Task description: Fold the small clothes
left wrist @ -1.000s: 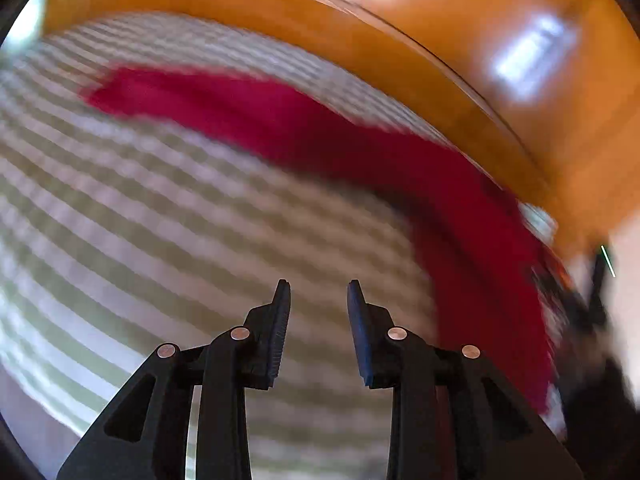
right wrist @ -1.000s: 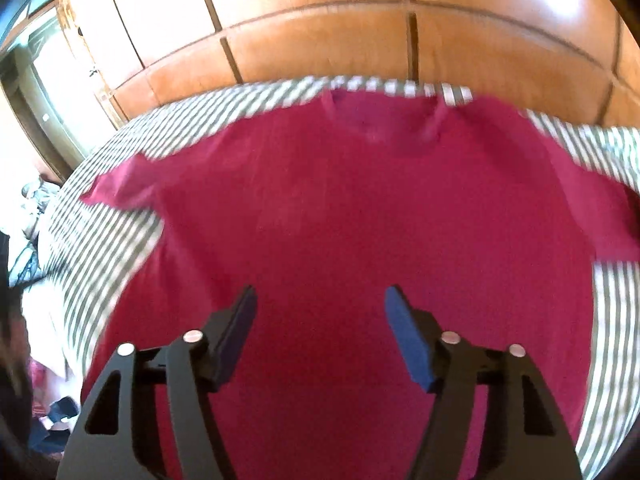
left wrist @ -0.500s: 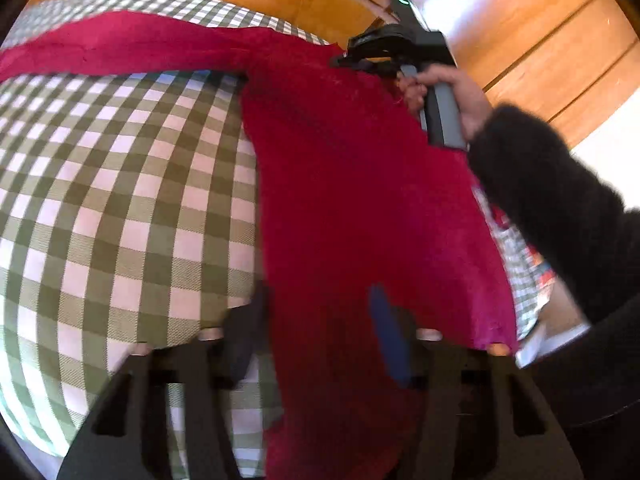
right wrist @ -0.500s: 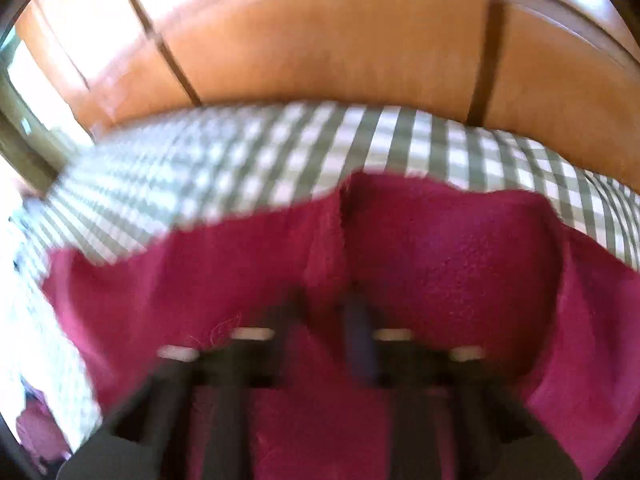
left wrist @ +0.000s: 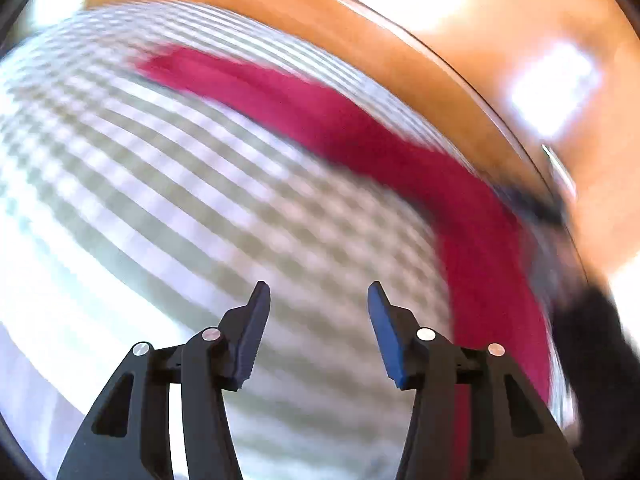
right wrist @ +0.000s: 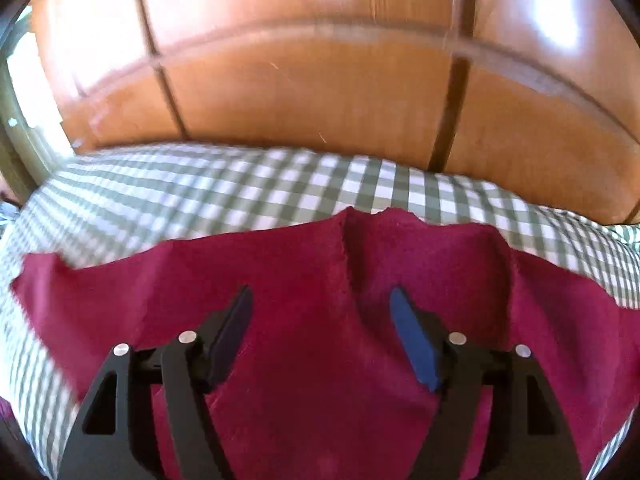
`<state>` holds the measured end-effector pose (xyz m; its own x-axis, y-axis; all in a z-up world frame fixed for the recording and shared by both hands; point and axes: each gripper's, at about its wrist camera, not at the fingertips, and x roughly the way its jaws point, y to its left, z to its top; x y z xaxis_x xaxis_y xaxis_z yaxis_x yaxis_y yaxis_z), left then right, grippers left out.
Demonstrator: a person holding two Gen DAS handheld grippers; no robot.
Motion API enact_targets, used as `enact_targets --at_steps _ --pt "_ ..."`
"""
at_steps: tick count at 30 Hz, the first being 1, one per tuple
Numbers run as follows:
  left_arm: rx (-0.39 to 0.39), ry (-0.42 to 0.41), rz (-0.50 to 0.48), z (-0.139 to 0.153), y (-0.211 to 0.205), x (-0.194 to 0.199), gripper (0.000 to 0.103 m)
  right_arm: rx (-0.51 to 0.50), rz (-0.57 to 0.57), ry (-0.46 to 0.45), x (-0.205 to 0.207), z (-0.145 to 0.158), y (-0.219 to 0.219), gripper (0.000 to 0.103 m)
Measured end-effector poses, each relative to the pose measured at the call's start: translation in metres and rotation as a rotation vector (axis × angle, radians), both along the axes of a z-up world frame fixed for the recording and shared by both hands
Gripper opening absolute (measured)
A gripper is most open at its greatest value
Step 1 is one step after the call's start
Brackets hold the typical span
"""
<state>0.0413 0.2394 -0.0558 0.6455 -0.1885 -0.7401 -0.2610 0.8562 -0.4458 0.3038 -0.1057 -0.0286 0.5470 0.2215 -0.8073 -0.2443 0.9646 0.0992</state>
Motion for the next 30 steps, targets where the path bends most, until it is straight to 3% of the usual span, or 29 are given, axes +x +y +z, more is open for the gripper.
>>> enact_targets --at_steps 2,4,7,9,10,12,13,14,15,16,20,23,25,27,30 --pt "0.003 0.007 0.19 0.002 0.059 0.019 0.049 0.026 0.049 0.023 -0.037 0.0 -0.004 0.076" --pt "0.007 0.002 0.309 0.003 0.102 0.035 0.05 0.034 0.105 0.046 -0.079 -0.007 -0.007 0.076" --pt "-0.001 0.022 0.399 -0.003 0.149 0.064 0.061 -0.013 0.148 0.044 -0.133 -0.017 -0.008 0.076" --pt "-0.067 0.033 0.434 -0.011 0.171 0.083 0.062 -0.044 0.147 0.049 -0.153 -0.025 -0.009 0.076" --pt "-0.096 0.03 0.434 -0.013 0.18 0.089 0.069 -0.058 0.136 0.037 -0.163 -0.026 -0.011 0.076" --pt "-0.147 0.022 0.461 -0.017 0.178 0.108 0.071 -0.065 0.112 0.032 -0.17 -0.033 -0.012 0.077" --pt "-0.144 0.017 0.482 -0.02 0.179 0.115 0.069 -0.069 0.104 0.025 -0.174 -0.035 -0.014 0.077" --pt "-0.124 0.019 0.48 -0.019 0.176 0.123 0.039 -0.077 0.102 0.017 -0.176 -0.038 -0.014 0.079" --pt "-0.081 0.052 0.453 -0.02 0.172 0.131 0.019 -0.089 0.104 0.011 -0.176 -0.04 -0.015 0.083" --pt "-0.063 0.068 0.43 -0.019 0.169 0.133 0.007 -0.107 0.105 0.005 -0.178 -0.042 -0.013 0.084" --pt "0.055 0.004 0.421 0.007 0.149 0.102 0.007 -0.106 0.105 0.002 -0.175 -0.046 -0.01 0.086" --pt "0.036 -0.025 0.458 0.016 0.146 0.057 0.007 -0.11 0.105 -0.002 -0.176 -0.045 -0.01 0.087" --pt "0.067 0.015 0.451 0.007 0.141 0.044 0.007 -0.114 0.107 -0.004 -0.176 -0.045 -0.011 0.088" --pt "0.095 0.112 0.438 -0.016 0.138 0.048 0.009 -0.113 0.107 -0.004 -0.177 -0.045 -0.012 0.089" --pt "0.13 0.103 0.454 -0.016 0.13 0.041 0.013 -0.104 0.106 -0.004 -0.175 -0.046 -0.012 0.089"
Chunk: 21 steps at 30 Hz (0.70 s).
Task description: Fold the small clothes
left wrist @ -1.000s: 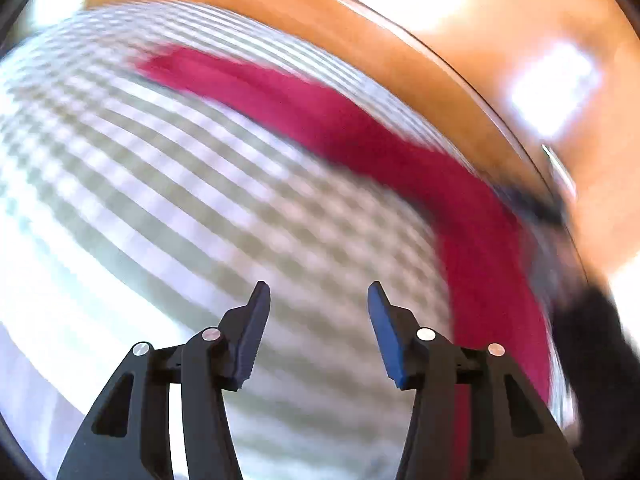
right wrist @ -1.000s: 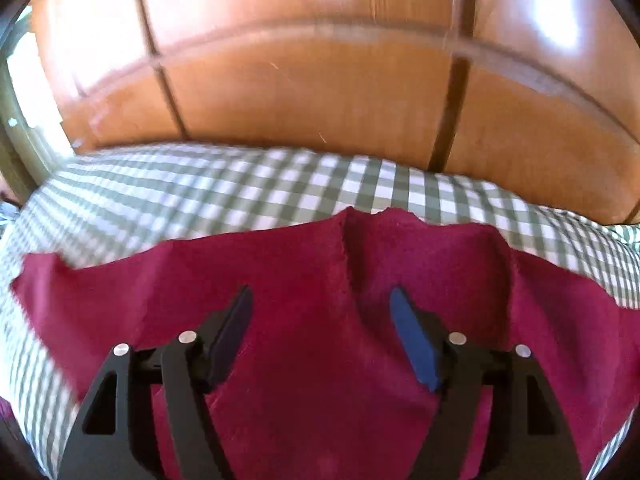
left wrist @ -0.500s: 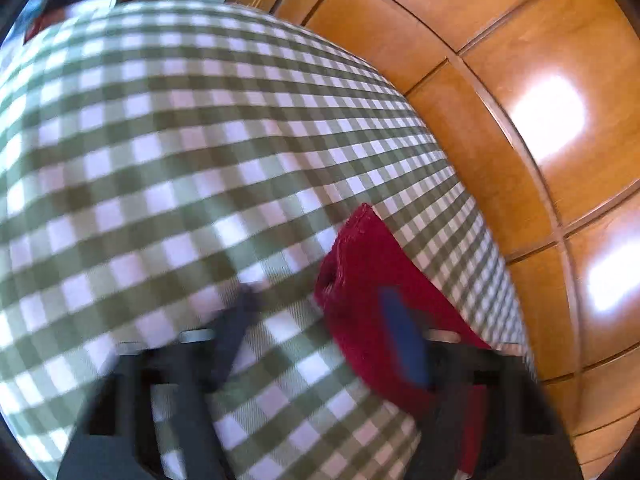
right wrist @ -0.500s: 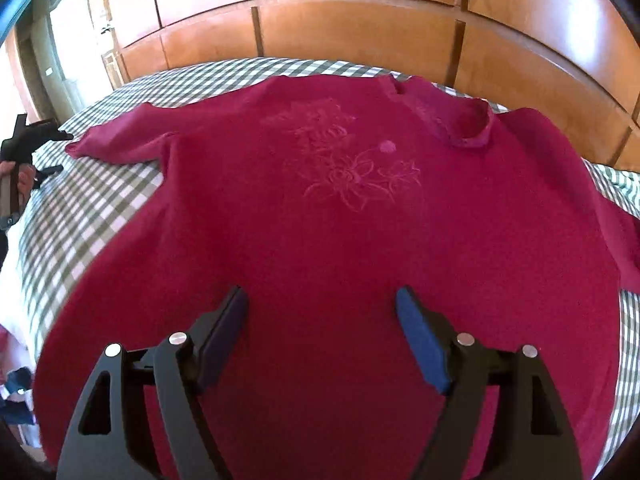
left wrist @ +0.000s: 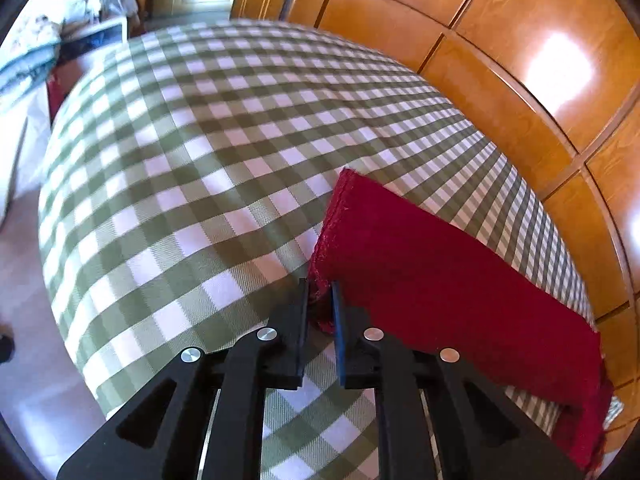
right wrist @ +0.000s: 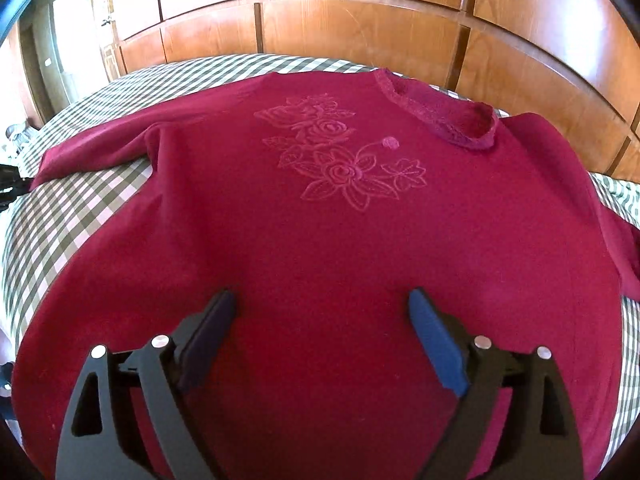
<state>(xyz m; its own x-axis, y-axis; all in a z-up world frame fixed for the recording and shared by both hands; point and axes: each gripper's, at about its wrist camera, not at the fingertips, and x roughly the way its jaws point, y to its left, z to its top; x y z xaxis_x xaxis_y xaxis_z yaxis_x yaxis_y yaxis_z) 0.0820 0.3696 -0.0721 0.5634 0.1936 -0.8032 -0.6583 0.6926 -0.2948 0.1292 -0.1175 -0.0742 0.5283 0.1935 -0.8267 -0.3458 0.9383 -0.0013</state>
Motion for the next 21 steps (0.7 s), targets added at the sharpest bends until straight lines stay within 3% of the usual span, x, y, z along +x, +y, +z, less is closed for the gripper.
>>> enact_targets --at_steps 2,5,8,10,15,18,21 --pt "0.024 0.019 0.032 0.007 -0.005 -0.002 0.028 0.007 0.0 0.0 -0.001 0.0 -0.001 0.089" --pt "0.058 0.001 0.088 0.023 -0.017 -0.014 0.037 0.015 0.0 0.002 0.001 -0.001 0.0 0.09" --pt "0.1 -0.077 0.016 0.045 -0.054 -0.033 0.051 0.014 0.001 0.0 0.0 -0.001 0.001 0.09" --pt "0.081 -0.115 -0.079 0.049 -0.088 -0.034 0.051 0.017 0.0 0.004 -0.001 -0.001 0.001 0.09" --pt "0.056 -0.19 -0.448 0.061 -0.217 -0.025 0.051 0.044 -0.045 0.012 -0.008 0.017 -0.014 0.089" --pt "0.054 -0.219 -0.683 0.065 -0.297 -0.026 0.051 0.075 -0.151 -0.038 -0.023 0.037 -0.056 0.085" --pt "0.11 -0.192 -0.883 0.058 -0.365 -0.03 0.051 0.087 -0.298 -0.07 -0.04 0.05 -0.123 0.079"
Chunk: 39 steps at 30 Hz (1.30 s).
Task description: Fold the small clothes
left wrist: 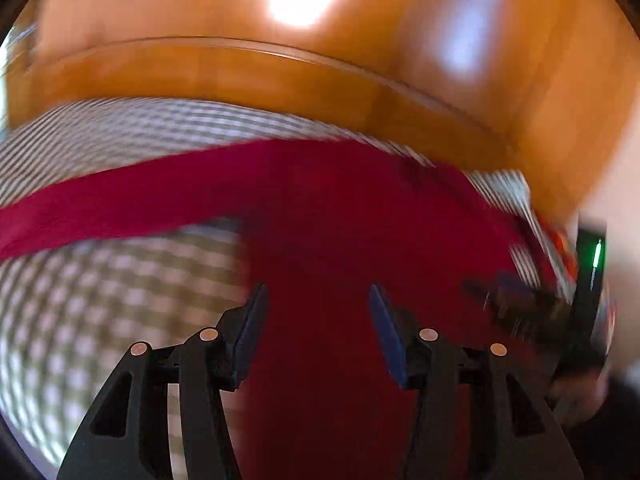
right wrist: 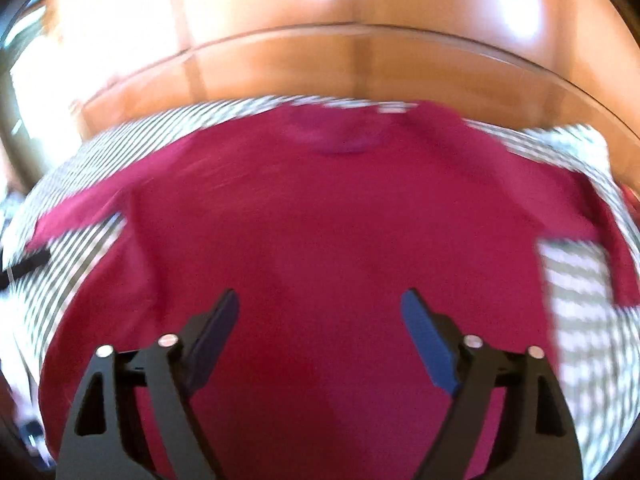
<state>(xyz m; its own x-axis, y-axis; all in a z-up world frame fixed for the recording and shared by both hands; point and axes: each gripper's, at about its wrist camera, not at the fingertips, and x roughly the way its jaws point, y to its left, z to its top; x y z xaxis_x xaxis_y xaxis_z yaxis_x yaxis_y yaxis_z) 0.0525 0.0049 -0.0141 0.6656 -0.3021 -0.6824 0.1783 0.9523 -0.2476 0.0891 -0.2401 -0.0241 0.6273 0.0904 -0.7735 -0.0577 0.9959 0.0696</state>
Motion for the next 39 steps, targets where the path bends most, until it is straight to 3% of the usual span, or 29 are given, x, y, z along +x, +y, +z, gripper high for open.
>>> enact_targets --at_steps 3,6,9,11,13,17,18,19,26,30,33,37,38,39 --pt "0.052 0.028 -0.1 -0.014 -0.04 -0.001 0.051 -0.076 -0.169 -0.026 -0.018 0.009 -0.072 0.076" --pt "0.075 0.07 -0.118 -0.03 -0.056 0.005 0.051 -0.179 -0.307 -0.024 -0.023 0.015 -0.145 0.076" --pt "0.078 0.174 -0.091 -0.055 -0.059 0.018 0.051 -0.253 -0.369 0.006 -0.017 0.007 -0.186 0.076" --pt "0.036 0.188 -0.077 -0.061 -0.055 0.021 0.051 -0.292 -0.387 0.047 -0.004 -0.007 -0.208 0.075" --pt "0.049 0.19 -0.083 -0.062 -0.058 0.02 0.051 -0.306 -0.401 0.084 0.008 -0.021 -0.221 0.07" --pt "0.098 0.182 -0.097 -0.063 -0.066 0.02 0.054 -0.249 -0.415 0.14 0.024 -0.037 -0.243 0.046" --pt "0.105 0.182 -0.097 -0.063 -0.066 0.021 0.054 -0.278 -0.412 0.143 0.025 -0.032 -0.242 0.014" --pt "0.107 0.184 -0.095 -0.061 -0.065 0.02 0.054 -0.283 -0.41 0.141 0.024 -0.024 -0.243 0.001" --pt "0.111 0.189 -0.091 -0.061 -0.062 0.021 0.054 -0.136 -0.456 -0.058 -0.019 0.082 -0.274 0.002" --pt "0.095 0.202 -0.083 -0.059 -0.061 0.025 0.054 -0.027 -0.537 -0.108 -0.018 0.127 -0.314 0.002" --pt "0.088 0.21 -0.079 -0.059 -0.06 0.027 0.054 -0.003 -0.635 -0.091 0.002 0.136 -0.352 0.002" --pt "0.092 0.216 -0.079 -0.058 -0.059 0.029 0.054 0.022 -0.778 -0.005 0.029 0.117 -0.41 0.002" --pt "0.096 0.217 -0.079 -0.058 -0.06 0.029 0.054 0.052 -0.793 0.007 0.032 0.11 -0.42 0.004" --pt "0.1 0.218 -0.081 -0.058 -0.06 0.03 0.054 0.065 -0.818 0.006 0.033 0.106 -0.429 0.017"
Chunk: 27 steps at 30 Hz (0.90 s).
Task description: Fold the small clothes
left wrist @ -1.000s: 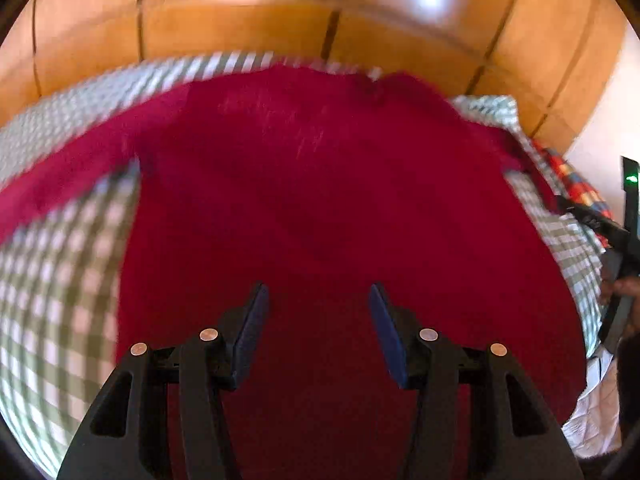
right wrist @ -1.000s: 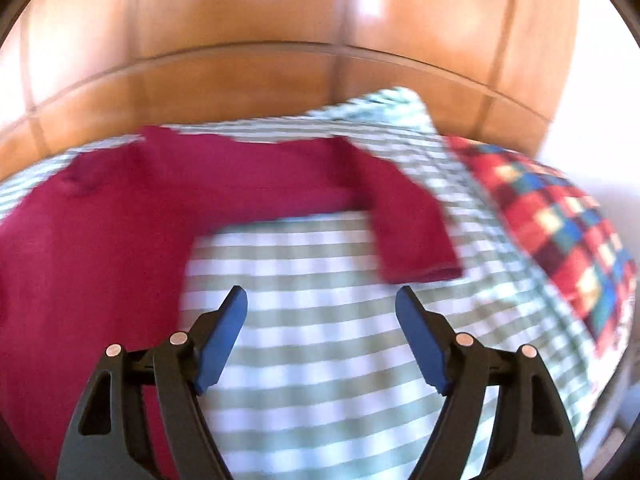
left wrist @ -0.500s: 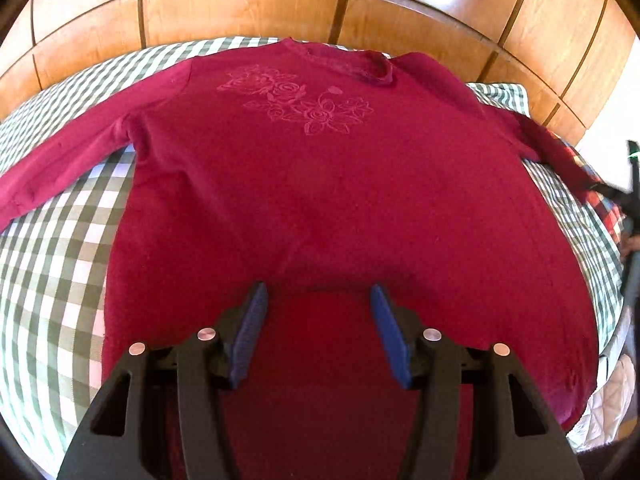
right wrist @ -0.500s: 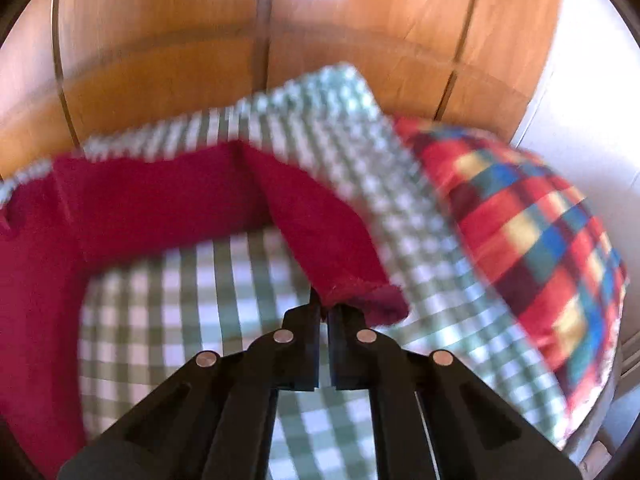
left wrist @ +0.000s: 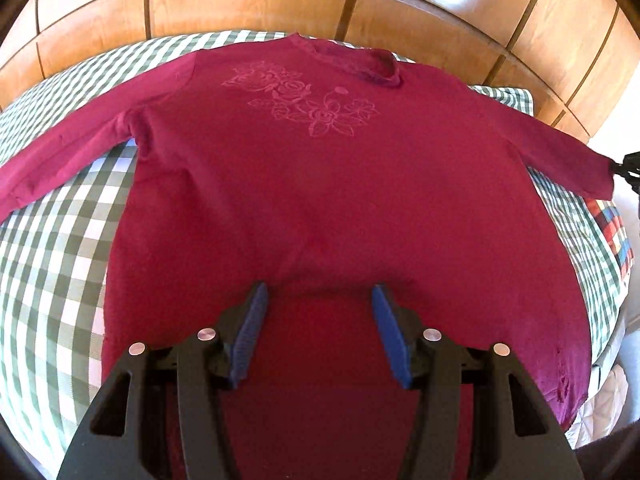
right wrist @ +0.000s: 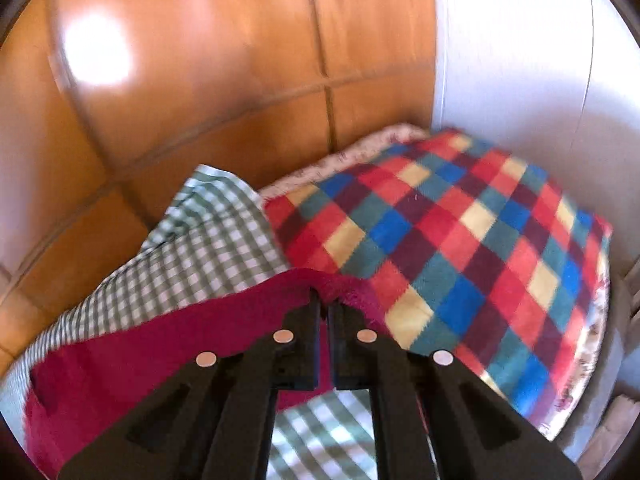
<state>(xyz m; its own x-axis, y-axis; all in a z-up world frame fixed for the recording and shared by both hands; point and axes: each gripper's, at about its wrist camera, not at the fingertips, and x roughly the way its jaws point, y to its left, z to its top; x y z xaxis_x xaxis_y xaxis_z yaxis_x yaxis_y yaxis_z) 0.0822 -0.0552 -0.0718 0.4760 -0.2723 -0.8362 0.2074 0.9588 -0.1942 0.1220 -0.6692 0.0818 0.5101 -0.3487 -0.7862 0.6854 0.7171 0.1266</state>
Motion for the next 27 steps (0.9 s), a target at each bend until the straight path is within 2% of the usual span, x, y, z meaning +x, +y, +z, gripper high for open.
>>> enact_targets --at_steps 1,2,3,10,13,15,17,19,20,21,27 --pt "0.005 0.001 -0.001 0.0 -0.001 0.001 0.054 -0.005 -0.023 -0.013 -0.002 -0.003 -0.007 0.033" --pt "0.008 0.002 -0.001 0.0 -0.001 0.001 0.054 -0.002 -0.046 -0.04 -0.007 -0.007 -0.012 0.069" --pt "0.01 0.003 -0.001 0.0 -0.001 0.002 0.054 0.007 -0.072 -0.065 -0.014 -0.01 -0.014 0.077" --pt "0.023 -0.002 -0.008 -0.001 -0.003 0.004 0.056 0.299 0.019 -0.128 -0.062 -0.077 0.016 0.076" --pt "0.02 0.0 -0.009 -0.001 -0.002 0.005 0.056 0.3 -0.028 -0.072 -0.055 -0.107 0.014 0.077" --pt "0.019 0.001 -0.008 0.0 -0.001 0.004 0.056 0.289 -0.089 -0.041 -0.047 -0.118 0.003 0.072" --pt "0.007 0.001 -0.001 0.001 0.001 0.004 0.056 0.303 -0.119 -0.049 -0.04 -0.118 -0.005 0.069" --pt "-0.012 0.002 0.003 0.002 0.003 0.004 0.056 0.279 -0.096 -0.03 -0.029 -0.11 -0.002 0.044" --pt "-0.019 0.003 0.002 0.003 0.005 0.004 0.056 0.27 -0.072 -0.022 -0.024 -0.104 0.001 0.016" --pt "-0.024 0.003 0.0 0.005 0.006 0.004 0.056 0.244 -0.041 -0.016 -0.018 -0.093 0.009 0.007" --pt "-0.127 0.008 0.044 0.012 0.028 0.01 0.056 0.147 0.245 -0.133 0.018 -0.014 0.096 0.006"
